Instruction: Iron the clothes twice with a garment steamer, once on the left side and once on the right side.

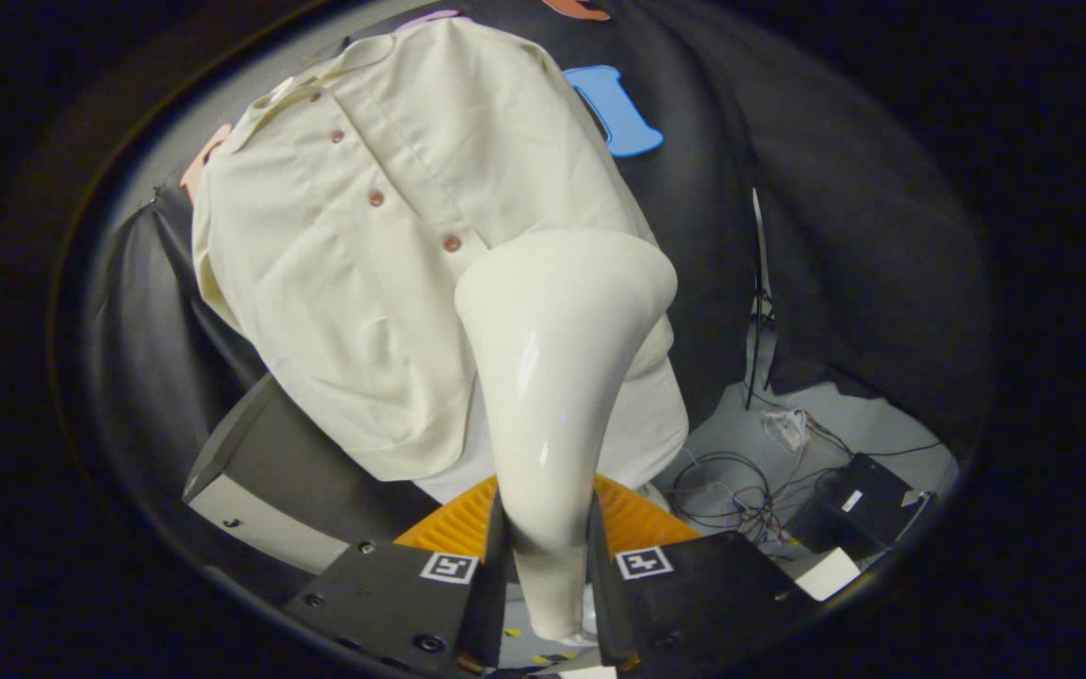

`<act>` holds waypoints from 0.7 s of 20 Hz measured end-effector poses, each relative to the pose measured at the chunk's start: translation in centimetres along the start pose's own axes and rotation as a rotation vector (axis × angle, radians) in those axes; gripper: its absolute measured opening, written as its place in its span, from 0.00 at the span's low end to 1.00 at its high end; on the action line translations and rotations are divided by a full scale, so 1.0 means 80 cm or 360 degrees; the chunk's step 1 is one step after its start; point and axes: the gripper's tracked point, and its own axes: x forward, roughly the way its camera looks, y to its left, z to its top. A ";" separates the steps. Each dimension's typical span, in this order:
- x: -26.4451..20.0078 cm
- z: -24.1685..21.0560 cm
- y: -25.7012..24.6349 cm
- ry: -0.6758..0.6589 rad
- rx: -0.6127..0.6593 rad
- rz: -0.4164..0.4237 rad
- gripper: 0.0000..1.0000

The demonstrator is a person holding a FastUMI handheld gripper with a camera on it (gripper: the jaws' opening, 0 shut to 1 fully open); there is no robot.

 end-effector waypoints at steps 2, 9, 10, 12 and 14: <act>-0.037 0.012 0.027 -0.0072 -0.0028 0.0012 0.39; -0.150 0.046 0.106 -0.0332 -0.0134 0.0017 0.39; -0.162 0.050 0.120 -0.0374 -0.0155 0.0031 0.39; -0.186 0.058 0.154 -0.0451 -0.0149 0.0080 0.38; -0.205 0.060 0.196 -0.0528 -0.0170 0.0124 0.38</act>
